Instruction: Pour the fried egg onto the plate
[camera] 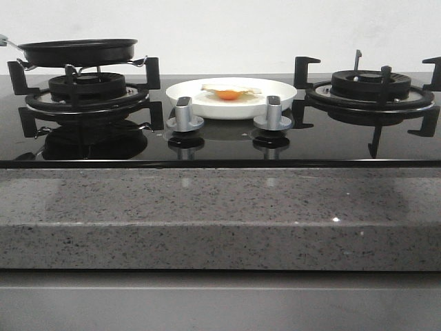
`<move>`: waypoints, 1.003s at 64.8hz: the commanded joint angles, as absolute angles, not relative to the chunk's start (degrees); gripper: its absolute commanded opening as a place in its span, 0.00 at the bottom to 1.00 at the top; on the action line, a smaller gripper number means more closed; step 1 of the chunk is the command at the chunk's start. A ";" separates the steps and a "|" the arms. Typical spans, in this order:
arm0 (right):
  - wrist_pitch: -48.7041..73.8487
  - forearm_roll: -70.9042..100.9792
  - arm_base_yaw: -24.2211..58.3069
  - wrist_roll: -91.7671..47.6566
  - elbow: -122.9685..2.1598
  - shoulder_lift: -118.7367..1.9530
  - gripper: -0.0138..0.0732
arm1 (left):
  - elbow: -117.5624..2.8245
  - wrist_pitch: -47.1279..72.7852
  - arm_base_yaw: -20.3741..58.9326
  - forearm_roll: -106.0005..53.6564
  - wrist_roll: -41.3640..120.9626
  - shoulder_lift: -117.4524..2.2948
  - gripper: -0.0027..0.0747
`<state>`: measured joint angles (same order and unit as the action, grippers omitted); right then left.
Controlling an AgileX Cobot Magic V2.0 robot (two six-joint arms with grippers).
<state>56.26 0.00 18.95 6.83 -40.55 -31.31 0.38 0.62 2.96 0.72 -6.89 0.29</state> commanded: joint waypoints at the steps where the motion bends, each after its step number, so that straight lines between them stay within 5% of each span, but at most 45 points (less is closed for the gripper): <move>1: 53.34 -0.96 19.10 6.32 -41.91 -31.44 0.08 | 0.60 -5.21 1.82 0.00 -7.54 1.44 0.01; 65: 53.34 -0.96 19.10 6.32 -41.91 -31.44 0.08 | 0.60 -5.46 2.31 1.75 -7.54 1.44 0.01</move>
